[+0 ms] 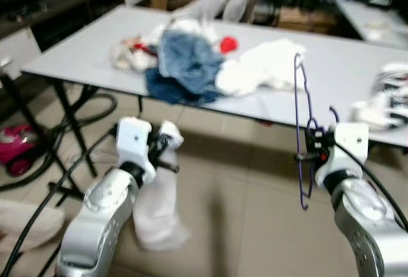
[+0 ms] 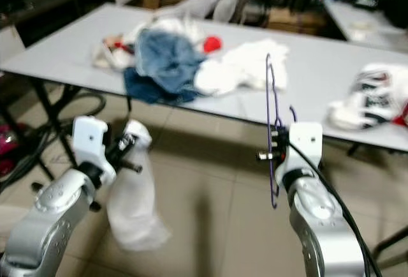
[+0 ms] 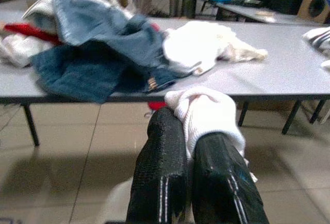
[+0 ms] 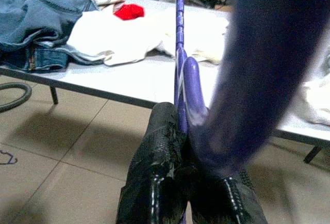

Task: Hang hanger

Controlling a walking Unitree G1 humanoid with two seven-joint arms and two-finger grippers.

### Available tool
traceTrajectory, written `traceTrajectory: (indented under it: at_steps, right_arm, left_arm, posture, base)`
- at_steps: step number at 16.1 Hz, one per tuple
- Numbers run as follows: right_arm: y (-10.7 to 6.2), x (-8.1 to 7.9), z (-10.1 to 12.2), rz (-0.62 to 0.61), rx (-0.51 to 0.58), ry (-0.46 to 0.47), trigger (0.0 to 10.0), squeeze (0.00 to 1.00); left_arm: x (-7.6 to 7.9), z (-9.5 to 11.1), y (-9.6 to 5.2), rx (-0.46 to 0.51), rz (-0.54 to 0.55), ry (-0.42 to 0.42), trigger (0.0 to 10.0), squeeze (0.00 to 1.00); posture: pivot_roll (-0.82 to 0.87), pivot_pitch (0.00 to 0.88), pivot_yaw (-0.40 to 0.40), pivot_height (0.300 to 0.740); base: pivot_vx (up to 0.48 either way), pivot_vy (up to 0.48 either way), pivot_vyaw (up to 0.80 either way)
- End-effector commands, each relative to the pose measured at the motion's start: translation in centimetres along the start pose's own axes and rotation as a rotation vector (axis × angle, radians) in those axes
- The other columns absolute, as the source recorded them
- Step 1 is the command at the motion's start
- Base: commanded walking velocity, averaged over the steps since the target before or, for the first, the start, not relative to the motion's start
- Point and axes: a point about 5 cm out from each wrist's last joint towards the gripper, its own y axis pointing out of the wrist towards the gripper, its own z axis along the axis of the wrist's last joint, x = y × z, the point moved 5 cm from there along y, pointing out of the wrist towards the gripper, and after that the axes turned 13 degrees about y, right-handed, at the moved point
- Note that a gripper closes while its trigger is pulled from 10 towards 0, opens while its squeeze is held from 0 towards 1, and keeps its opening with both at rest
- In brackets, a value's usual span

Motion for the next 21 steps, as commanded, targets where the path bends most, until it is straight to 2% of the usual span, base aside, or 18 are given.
traceTrajectory:
  at_steps: [1,4,7,9,11,21]
  right_arm:
    - [-0.07,-0.55,0.09,0.02,0.005,0.013,10.0,0.0]
    - [-0.16,-0.64,0.0,0.03,-0.002,0.017,10.0,0.0]
    - [-0.26,-0.64,-0.08,0.035,-0.008,0.026,10.0,0.0]
    - [-0.35,-0.45,-0.01,0.025,-0.006,0.046,10.0,0.0]
    - [-0.46,-0.33,-0.01,0.019,-0.006,0.071,10.0,0.0]
    - [-0.27,-0.16,0.17,0.027,-0.02,0.049,10.0,0.0]
  left_arm:
    - [-0.56,0.53,-0.02,0.019,0.018,0.017,10.0,0.0]
    - [-0.48,0.52,0.05,0.02,0.017,0.017,10.0,0.0]
    - [-0.14,0.21,0.05,0.011,0.004,-0.014,10.0,0.0]
    - [-0.33,0.27,0.14,0.018,0.012,0.023,10.0,0.0]
    - [-0.29,0.26,0.18,0.019,0.008,0.022,10.0,0.0]
    - [-0.25,0.88,0.11,0.054,0.021,-0.004,10.0,0.0]
  posture:
    - [0.03,0.0,-0.01,0.74]
    - [0.03,0.0,-0.01,0.74]
    - [0.03,0.0,-0.01,0.74]
    - [0.02,0.0,-0.01,0.74]
    - [0.01,0.0,-0.009,0.74]
    - [0.02,0.0,-0.034,0.74]
  base:
    - [0.0,-0.48,0.0]
    - [0.0,-0.462,0.0]
    - [0.0,0.0,0.0]
    - [0.0,0.0,0.0]
    - [0.0,0.0,-0.78]
    - [0.0,0.0,-0.79]
